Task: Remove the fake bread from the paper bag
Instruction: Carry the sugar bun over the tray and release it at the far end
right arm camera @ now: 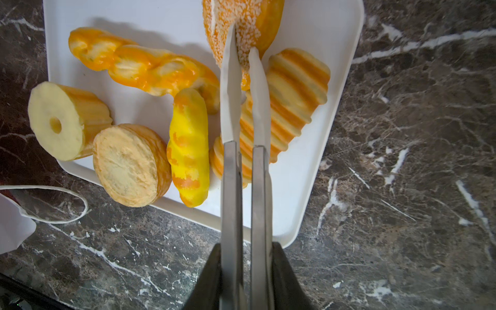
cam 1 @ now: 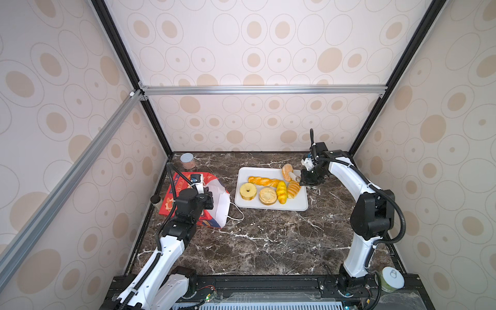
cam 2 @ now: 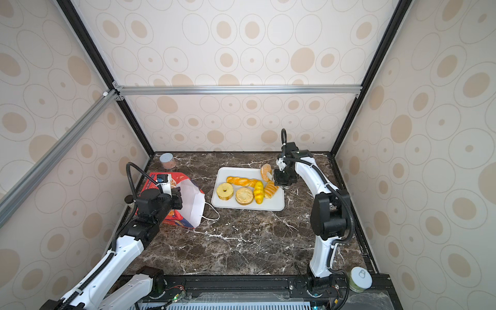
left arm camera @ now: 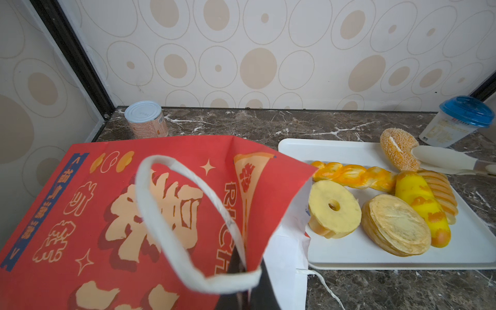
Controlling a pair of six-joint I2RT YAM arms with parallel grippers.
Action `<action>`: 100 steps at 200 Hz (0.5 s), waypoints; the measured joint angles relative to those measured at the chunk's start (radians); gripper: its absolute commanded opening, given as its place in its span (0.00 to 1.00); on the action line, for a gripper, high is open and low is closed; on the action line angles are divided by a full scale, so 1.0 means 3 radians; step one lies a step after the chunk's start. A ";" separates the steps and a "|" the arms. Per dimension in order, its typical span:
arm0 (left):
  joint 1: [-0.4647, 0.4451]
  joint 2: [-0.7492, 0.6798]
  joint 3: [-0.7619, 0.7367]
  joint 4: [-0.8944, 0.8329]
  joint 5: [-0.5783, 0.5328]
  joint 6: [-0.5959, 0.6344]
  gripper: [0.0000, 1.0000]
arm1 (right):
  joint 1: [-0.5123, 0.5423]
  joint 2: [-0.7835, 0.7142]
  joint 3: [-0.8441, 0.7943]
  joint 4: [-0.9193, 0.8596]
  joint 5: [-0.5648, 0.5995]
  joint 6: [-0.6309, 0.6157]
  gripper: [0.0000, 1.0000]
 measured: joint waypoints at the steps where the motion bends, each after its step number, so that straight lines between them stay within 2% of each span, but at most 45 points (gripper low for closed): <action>1: 0.0000 0.0000 0.0000 0.0000 0.0000 0.0000 0.00 | 0.0000 0.0004 0.0003 -0.0001 -0.0001 -0.0001 0.00; 13: 0.0000 -0.0006 0.0000 0.0003 0.0003 0.0000 0.00 | 0.0000 0.0048 0.0025 -0.0005 -0.0019 -0.0015 0.01; 37: 0.0001 -0.0009 0.0000 0.0003 0.0014 0.0000 0.00 | 0.0000 0.0114 0.0055 -0.0006 -0.0052 -0.0027 0.20; 65: 0.0003 -0.0009 0.0000 0.0005 0.0043 -0.0001 0.00 | 0.0000 0.0114 0.0055 -0.0017 -0.0065 -0.0025 0.37; 100: 0.0003 -0.0010 -0.0001 0.0024 0.0080 -0.0001 0.00 | 0.0005 0.0075 -0.0015 -0.0047 -0.0056 -0.0003 0.42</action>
